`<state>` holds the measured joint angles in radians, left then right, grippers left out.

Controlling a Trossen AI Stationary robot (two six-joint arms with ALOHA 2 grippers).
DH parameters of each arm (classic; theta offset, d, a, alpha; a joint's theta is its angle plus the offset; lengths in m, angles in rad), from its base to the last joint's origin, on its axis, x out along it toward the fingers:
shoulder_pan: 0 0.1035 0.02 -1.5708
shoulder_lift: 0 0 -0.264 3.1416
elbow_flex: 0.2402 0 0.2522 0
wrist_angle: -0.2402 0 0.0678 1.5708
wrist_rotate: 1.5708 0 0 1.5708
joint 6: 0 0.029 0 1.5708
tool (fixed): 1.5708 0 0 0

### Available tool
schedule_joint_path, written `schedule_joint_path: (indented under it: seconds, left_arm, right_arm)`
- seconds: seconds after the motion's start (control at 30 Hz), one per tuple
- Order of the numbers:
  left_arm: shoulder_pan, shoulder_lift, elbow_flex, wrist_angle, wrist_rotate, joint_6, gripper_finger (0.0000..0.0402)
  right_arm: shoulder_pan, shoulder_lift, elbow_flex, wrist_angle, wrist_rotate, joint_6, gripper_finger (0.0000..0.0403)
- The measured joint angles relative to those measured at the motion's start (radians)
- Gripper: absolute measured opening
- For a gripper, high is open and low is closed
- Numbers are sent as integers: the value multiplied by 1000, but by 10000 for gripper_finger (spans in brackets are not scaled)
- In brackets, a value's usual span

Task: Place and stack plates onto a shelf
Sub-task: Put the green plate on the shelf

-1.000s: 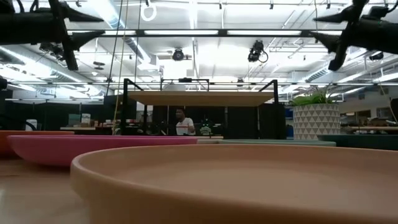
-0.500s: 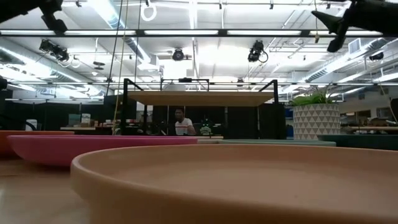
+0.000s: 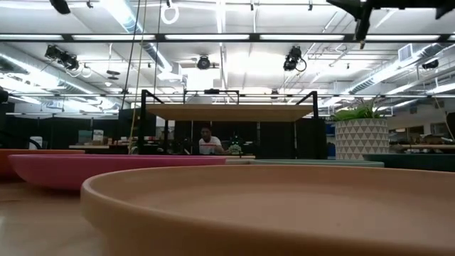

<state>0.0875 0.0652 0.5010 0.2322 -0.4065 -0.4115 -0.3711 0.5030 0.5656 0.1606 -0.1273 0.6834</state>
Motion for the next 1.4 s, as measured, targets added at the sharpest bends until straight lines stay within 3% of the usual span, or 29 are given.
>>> schedule_joint_path:
  seconds: [0.27, 0.5, 0.73, 0.93, 1.13, 1.4]
  left_arm:
    - [0, 121, 174, -274, 40, -14, 121]
    - [0, 265, 306, -454, 72, -17, 121]
    - [0, 370, 423, -544, 71, 15, 121]
    - [0, 405, 454, -557, 70, 35, 121]
    - [0, 413, 454, -566, 47, 41, 121]
    - [0, 413, 454, -571, 34, 38, 121]
  right_arm:
    - [49, 198, 199, -439, -65, -109, 151]
    - [87, 322, 323, -670, -58, -196, 151]
    - [118, 425, 384, -931, -9, -264, 151]
    - [161, 544, 384, -1150, 25, -263, 151]
    - [258, 673, 383, -1260, 29, -221, 151]
    - [539, 810, 383, -1236, 100, -90, 151]
